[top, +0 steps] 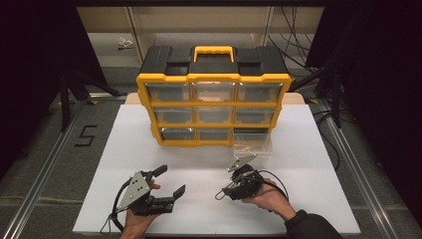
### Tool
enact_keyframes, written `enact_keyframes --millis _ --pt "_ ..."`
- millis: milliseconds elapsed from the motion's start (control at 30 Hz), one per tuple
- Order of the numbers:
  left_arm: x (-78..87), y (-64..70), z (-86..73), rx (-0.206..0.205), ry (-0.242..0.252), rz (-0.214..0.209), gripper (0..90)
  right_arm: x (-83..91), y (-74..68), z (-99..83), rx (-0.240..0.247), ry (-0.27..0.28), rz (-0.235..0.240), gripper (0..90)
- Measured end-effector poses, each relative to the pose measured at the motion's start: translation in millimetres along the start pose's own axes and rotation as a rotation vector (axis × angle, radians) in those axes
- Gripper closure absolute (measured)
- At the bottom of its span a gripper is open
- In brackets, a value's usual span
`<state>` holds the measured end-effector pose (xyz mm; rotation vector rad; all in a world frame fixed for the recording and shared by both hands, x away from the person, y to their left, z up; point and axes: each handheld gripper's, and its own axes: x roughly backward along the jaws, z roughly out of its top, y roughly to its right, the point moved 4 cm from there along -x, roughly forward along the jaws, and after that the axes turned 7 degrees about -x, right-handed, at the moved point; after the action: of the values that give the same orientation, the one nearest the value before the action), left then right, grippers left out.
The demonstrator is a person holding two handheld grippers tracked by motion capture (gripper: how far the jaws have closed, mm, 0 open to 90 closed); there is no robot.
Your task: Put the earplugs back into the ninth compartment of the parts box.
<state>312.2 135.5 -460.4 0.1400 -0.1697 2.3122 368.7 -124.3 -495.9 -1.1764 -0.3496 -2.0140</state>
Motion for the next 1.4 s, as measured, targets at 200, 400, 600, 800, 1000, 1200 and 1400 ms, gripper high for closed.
enact_keyframes --millis 200,400,600,800,1000,1200,1400 --pt "0.0 0.2 0.0 0.0 0.0 -0.001 14.6 -4.0 -1.1 -2.4 0.003 -0.021 -0.001 53.2" --pt "-0.1 0.2 0.0 0.0 0.0 -0.001 14.6 -6.3 -2.4 -4.5 0.02 -0.039 0.002 61.4" --pt "-0.1 0.3 0.0 0.0 -0.001 -0.001 14.6 -8.2 -4.6 -6.9 0.049 -0.056 -0.008 73.5" --pt "-0.1 0.3 0.0 0.0 -0.001 -0.001 14.6 -7.8 -4.3 -7.2 0.061 -0.054 -0.015 79.5" --pt "0.0 0.4 0.1 0.0 0.0 -0.001 14.7 -1.3 -2.7 -3.5 0.062 -0.017 -0.015 80.0" --pt "0.1 0.2 0.2 0.001 0.001 -0.001 14.7 9.3 0.4 2.1 0.06 0.039 -0.021 80.0" --pt "0.4 0.3 0.3 0.0 0.001 -0.001 14.7 20.4 1.8 7.1 0.051 0.088 -0.021 80.0"
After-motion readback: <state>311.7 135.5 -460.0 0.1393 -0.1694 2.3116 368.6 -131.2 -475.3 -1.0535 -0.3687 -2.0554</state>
